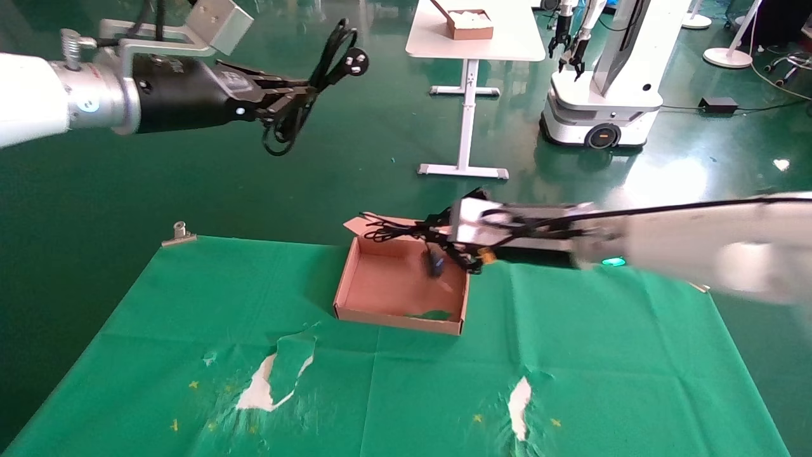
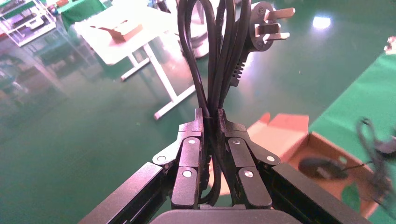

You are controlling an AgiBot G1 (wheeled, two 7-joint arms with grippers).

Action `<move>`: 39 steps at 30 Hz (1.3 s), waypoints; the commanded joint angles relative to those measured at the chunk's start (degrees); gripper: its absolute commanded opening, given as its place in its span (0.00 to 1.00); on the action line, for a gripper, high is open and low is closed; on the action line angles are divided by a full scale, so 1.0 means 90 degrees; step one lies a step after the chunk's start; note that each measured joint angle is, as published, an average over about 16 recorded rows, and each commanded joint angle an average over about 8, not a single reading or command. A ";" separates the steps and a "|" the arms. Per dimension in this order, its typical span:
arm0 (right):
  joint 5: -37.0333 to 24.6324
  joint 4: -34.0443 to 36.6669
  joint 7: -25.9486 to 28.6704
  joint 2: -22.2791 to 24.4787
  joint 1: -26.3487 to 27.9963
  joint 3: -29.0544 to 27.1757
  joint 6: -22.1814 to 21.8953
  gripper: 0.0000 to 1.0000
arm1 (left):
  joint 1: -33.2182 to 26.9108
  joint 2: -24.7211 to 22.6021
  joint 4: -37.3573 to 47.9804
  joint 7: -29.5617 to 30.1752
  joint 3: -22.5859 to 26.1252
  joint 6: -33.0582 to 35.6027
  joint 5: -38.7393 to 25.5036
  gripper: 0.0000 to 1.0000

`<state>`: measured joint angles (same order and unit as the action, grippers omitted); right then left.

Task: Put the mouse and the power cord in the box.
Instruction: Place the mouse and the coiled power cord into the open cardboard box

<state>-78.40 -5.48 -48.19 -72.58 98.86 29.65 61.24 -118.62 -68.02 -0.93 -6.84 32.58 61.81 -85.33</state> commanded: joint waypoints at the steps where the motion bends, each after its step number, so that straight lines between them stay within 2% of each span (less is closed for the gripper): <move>1: -0.0022 0.0226 -0.0077 -0.0332 -0.0104 0.0005 -0.0565 0.02 | -0.0070 0.0045 0.0004 0.0008 0.0032 0.0010 -0.0047 0.00; 4: 0.0011 0.0312 -0.0080 -0.0523 -0.0353 -0.0015 -0.1099 0.39 | -0.0095 0.0123 -0.0083 -0.0222 0.0177 0.0273 -0.0252 0.00; 9: 0.0086 0.0178 -0.0060 -0.0569 -0.0589 -0.0027 -0.1293 1.00 | -0.0063 0.0107 -0.0226 -0.0688 0.0474 0.0695 -0.0670 0.00; 16: 0.0296 0.0096 -0.0044 -0.0496 -0.0689 -0.0104 -0.1250 1.00 | 0.0171 -0.0299 -0.0150 -0.0890 0.0705 0.0582 -0.0995 0.00; 20: 0.0492 0.0149 -0.0142 -0.0295 -0.0664 -0.0226 -0.1139 1.00 | 0.0413 -0.0717 -0.0158 -0.0981 0.0781 0.0081 -0.1104 0.00; 23: 0.0611 0.0156 -0.0281 -0.0004 -0.0557 -0.0310 -0.0881 1.00 | 0.0745 -0.0990 -0.0332 -0.1055 0.0810 -0.0512 -0.1123 0.00; 26: 0.0699 0.0085 -0.0444 0.0420 -0.0380 -0.0370 -0.0347 1.00 | 0.1201 -0.1141 -0.0726 -0.1065 0.0861 -0.1107 -0.1078 0.00; 28: 0.0743 -0.0007 -0.0540 0.0749 -0.0239 -0.0394 0.0205 1.00 | 0.1508 -0.1176 -0.1083 -0.1023 0.0946 -0.1372 -0.1031 0.00; 34: 0.0873 -0.0223 -0.0620 0.1718 0.0208 -0.0451 0.2009 1.00 | 0.2036 -0.1176 -0.2017 -0.0739 0.1516 -0.1496 -0.0991 0.00; 37: 0.0906 -0.0260 -0.0568 0.2037 0.0389 -0.0470 0.2441 1.00 | 0.2073 -0.1165 -0.2254 -0.0443 0.1815 -0.1517 -0.0971 0.00; 38: 0.0909 -0.0269 -0.0548 0.2102 0.0430 -0.0473 0.2496 1.00 | 0.2057 -0.1163 -0.2286 -0.0298 0.1903 -0.1543 -0.0961 0.03; 39: 0.0910 -0.0282 -0.0528 0.2153 0.0462 -0.0474 0.2539 1.00 | 0.2026 -0.1162 -0.2304 -0.0132 0.1987 -0.1576 -0.0950 0.10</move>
<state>-70.32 -8.07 -53.04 -54.10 102.46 25.47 83.43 -100.90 -78.55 -20.86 -7.13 49.88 47.32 -93.76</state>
